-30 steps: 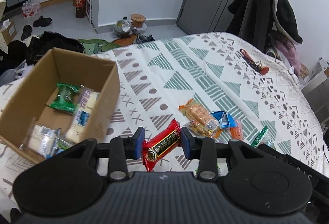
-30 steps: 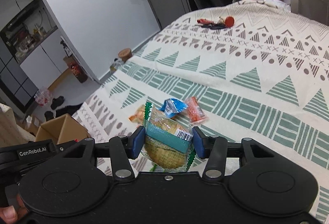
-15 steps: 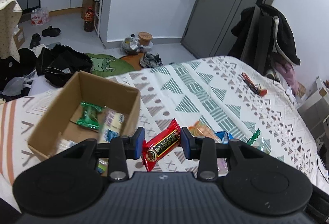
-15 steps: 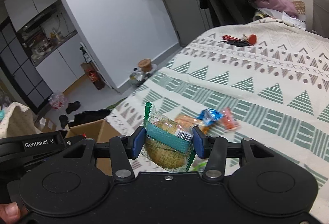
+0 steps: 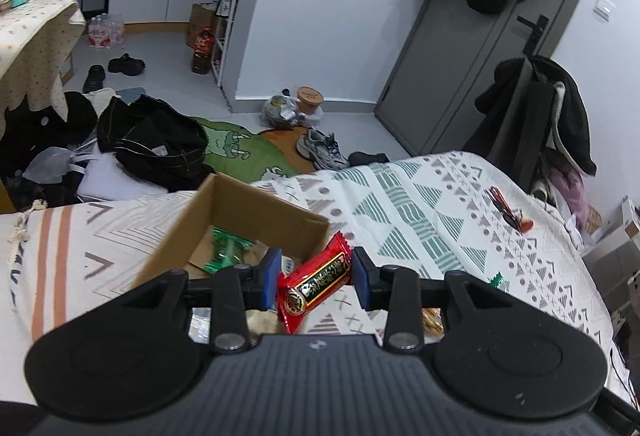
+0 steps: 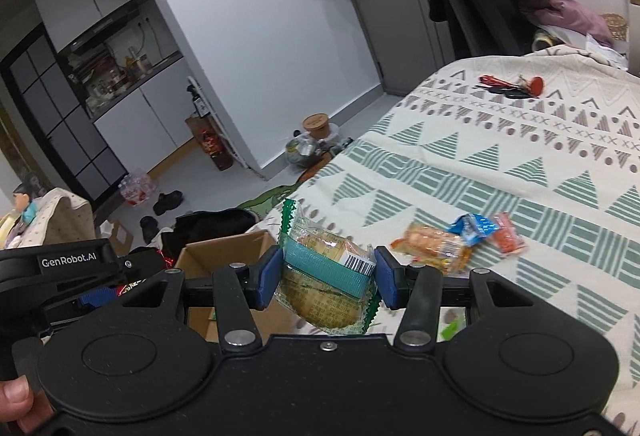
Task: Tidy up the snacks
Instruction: 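Carry both snacks over the cardboard box and open both grippers to drop them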
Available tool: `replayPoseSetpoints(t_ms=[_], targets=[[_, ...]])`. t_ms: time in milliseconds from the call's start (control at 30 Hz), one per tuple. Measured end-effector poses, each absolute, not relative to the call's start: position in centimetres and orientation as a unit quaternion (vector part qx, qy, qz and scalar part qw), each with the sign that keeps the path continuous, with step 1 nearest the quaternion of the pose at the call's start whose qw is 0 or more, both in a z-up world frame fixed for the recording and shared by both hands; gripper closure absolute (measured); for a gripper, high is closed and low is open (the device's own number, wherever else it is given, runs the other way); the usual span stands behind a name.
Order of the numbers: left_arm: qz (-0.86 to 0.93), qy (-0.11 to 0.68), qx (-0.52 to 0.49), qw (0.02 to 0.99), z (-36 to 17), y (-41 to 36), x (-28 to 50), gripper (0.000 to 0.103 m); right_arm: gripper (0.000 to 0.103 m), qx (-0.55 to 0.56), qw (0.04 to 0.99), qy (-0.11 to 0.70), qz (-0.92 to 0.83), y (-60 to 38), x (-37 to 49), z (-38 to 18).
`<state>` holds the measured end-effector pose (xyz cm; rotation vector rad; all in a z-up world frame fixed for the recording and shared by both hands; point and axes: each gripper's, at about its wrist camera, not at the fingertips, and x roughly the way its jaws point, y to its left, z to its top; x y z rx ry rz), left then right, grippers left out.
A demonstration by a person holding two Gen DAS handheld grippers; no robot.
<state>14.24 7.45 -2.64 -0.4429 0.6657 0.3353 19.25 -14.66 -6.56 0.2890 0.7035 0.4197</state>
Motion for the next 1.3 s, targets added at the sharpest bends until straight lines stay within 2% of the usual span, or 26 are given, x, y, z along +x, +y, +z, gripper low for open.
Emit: replayPoseSetpoints(t_ms=[433,633,800,1100,1200,1300], targets=[[0.188,0.329,-0.265,0.887,-4.2,13.2,13.7,0.066,0.055,0.12,0.898,0.355,0.231,-9.2,19.4,-6.5],[0.198,0.326,-0.275,0.883,-4.6,14.9,13.9,0.063,0.055,0.109,0.893,0.363,0.243,-6.6,19.6,-6.6],[0.213,0.328,-0.287,0.875,-4.9,16.5,13.6,0.051,0.055,0.103,0.889,0.369,0.252,-4.7,19.9,-6.7],[0.246,0.323,-0.296,0.865,-4.3,19.5,12.4,0.036,0.054,0.112,0.874,0.383,0.276,-1.5,20.3,-6.8],[0.257,0.321,-0.294,0.863,-3.9,20.3,11.9,0.03,0.046,0.131,0.863,0.389,0.295,-0.6,20.6,-6.8],[0.269,0.321,-0.293,0.86,-3.6,20.8,11.6,0.026,0.046,0.131,0.861,0.391,0.297,-0.4,20.5,-6.7]])
